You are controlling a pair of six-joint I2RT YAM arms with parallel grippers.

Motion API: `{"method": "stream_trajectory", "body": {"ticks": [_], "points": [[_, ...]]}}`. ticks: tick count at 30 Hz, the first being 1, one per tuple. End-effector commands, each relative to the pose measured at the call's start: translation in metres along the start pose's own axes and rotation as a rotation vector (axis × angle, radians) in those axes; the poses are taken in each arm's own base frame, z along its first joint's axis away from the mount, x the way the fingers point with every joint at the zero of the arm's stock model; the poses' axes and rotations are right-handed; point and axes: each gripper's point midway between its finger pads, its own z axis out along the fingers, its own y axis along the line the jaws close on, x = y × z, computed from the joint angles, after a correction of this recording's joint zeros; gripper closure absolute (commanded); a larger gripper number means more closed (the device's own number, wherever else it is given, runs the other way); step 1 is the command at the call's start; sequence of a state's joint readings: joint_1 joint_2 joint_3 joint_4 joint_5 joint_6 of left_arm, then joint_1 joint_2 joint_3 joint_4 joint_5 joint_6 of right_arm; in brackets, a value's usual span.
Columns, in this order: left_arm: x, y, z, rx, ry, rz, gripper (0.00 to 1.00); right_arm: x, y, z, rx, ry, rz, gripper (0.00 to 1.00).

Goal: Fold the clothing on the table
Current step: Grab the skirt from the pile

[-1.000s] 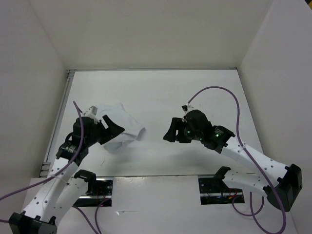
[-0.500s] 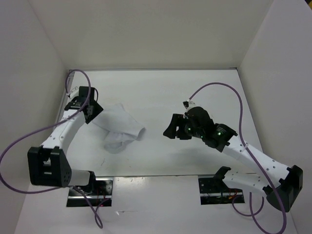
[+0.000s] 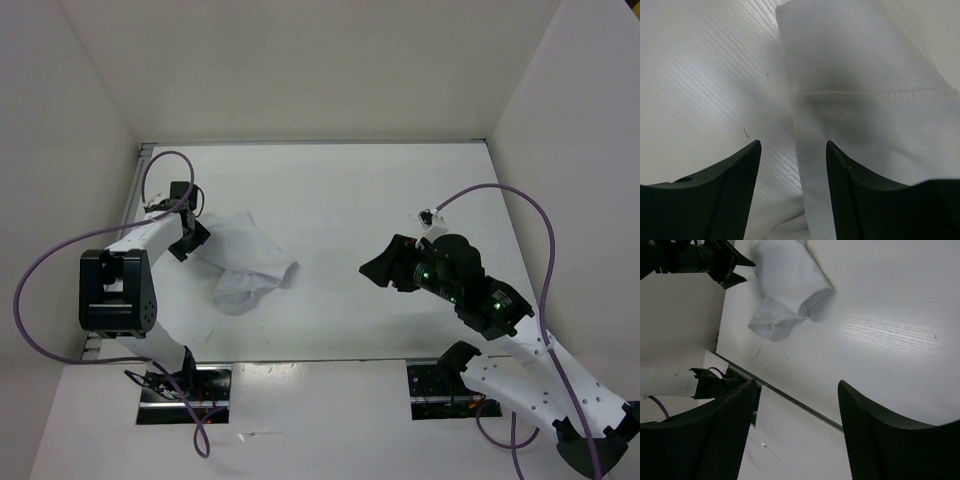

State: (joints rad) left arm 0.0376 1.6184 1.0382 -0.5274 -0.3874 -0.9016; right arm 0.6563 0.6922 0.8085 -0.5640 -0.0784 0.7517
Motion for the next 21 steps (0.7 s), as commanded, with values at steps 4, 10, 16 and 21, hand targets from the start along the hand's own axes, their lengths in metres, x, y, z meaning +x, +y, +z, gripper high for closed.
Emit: {"method": "stream_trajectory", "body": {"ticks": [4, 10, 16, 21], "points": [[0.011, -0.010, 0.032, -0.018, 0.034, -0.028, 0.43, 0.004, -0.004, -0.004, 0.007, 0.008, 0.009, 0.29], [0.022, -0.012, 0.047, -0.024, 0.066, -0.019, 0.72, 0.005, -0.004, -0.009, 0.004, 0.005, 0.018, 0.29], [0.010, -0.063, -0.002, 0.161, -0.010, 0.079, 1.00, 0.002, -0.003, -0.013, -0.004, -0.016, 0.025, 0.29], [0.033, -0.161, -0.116, 0.659, 0.037, 0.361, 1.00, 0.004, -0.004, -0.013, -0.004, -0.016, 0.035, 0.29]]}}
